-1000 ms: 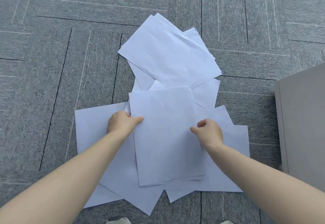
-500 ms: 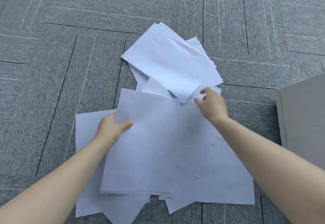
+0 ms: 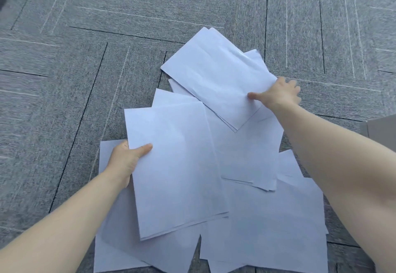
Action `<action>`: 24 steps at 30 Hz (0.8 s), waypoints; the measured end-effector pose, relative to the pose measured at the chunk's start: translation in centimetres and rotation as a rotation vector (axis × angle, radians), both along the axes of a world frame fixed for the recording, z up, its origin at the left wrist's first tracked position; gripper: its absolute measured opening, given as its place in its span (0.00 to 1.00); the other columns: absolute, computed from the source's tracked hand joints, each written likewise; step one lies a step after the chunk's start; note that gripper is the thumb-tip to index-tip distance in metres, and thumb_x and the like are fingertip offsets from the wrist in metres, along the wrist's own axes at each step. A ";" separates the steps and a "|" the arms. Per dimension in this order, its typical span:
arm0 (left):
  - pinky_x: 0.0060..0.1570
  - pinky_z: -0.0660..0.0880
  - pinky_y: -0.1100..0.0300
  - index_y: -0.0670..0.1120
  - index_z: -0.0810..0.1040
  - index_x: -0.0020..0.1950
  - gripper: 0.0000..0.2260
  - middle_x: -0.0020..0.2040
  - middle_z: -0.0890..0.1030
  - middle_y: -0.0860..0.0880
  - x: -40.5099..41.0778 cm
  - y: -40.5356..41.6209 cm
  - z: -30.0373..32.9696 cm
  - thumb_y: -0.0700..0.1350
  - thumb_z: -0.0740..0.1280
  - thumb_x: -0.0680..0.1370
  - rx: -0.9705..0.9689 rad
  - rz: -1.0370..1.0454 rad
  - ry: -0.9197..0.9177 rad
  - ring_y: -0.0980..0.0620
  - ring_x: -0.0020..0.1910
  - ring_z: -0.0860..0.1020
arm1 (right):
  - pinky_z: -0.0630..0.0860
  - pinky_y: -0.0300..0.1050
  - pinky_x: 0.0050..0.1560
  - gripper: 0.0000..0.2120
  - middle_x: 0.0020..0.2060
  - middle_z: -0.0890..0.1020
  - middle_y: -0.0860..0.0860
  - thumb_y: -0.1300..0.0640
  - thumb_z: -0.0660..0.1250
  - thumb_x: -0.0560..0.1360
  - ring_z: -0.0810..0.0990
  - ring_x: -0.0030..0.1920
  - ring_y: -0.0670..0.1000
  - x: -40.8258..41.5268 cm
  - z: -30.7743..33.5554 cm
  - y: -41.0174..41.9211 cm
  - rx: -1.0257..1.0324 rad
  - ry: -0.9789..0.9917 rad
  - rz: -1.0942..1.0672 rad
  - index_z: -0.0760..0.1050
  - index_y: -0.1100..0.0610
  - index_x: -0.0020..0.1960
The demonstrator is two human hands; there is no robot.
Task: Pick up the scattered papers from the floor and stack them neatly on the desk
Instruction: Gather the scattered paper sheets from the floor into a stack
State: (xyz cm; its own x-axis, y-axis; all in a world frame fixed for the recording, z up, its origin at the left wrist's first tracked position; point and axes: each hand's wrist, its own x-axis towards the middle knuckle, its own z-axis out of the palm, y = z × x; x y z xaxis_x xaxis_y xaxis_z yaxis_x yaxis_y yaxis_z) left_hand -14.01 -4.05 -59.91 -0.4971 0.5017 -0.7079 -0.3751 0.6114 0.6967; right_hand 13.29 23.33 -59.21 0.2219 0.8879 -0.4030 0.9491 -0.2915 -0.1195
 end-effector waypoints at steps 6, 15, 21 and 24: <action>0.52 0.78 0.51 0.40 0.79 0.59 0.14 0.53 0.84 0.42 0.0 0.3 -0.5 0.36 0.70 0.73 -0.035 -0.037 -0.036 0.42 0.50 0.82 | 0.68 0.60 0.66 0.52 0.66 0.75 0.58 0.34 0.78 0.53 0.71 0.67 0.63 0.9 0.7 1.9 -0.094 0.095 -0.112 0.64 0.57 0.68; 0.43 0.77 0.57 0.40 0.80 0.57 0.11 0.49 0.84 0.44 0.6 0.2 -1.2 0.35 0.70 0.74 -0.096 -0.095 -0.005 0.47 0.44 0.82 | 0.75 0.50 0.41 0.06 0.36 0.77 0.55 0.58 0.66 0.72 0.79 0.45 0.60 0.7 1.4 -0.1 0.067 0.383 -0.012 0.76 0.61 0.46; 0.48 0.78 0.53 0.38 0.79 0.59 0.14 0.53 0.84 0.41 0.6 -0.2 -1.6 0.36 0.70 0.74 -0.089 -0.062 -0.020 0.43 0.49 0.83 | 0.72 0.48 0.39 0.08 0.35 0.79 0.52 0.54 0.66 0.70 0.74 0.37 0.52 1.1 1.4 -2.1 0.256 0.667 -0.042 0.80 0.59 0.41; 0.49 0.78 0.53 0.38 0.79 0.60 0.14 0.54 0.83 0.41 0.7 -0.2 -1.6 0.36 0.70 0.74 -0.077 -0.046 -0.033 0.43 0.51 0.82 | 0.66 0.44 0.35 0.06 0.31 0.74 0.50 0.58 0.67 0.69 0.69 0.34 0.48 1.0 2.6 -2.5 0.317 0.885 -0.160 0.76 0.59 0.35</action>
State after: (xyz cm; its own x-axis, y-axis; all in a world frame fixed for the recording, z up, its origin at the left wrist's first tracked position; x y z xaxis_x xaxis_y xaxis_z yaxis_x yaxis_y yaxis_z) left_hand -13.27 -4.24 -61.47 -0.4505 0.4669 -0.7610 -0.3671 0.6801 0.6346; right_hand 14.27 20.80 -56.65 0.0801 0.9702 -0.2285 0.4280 -0.2405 -0.8712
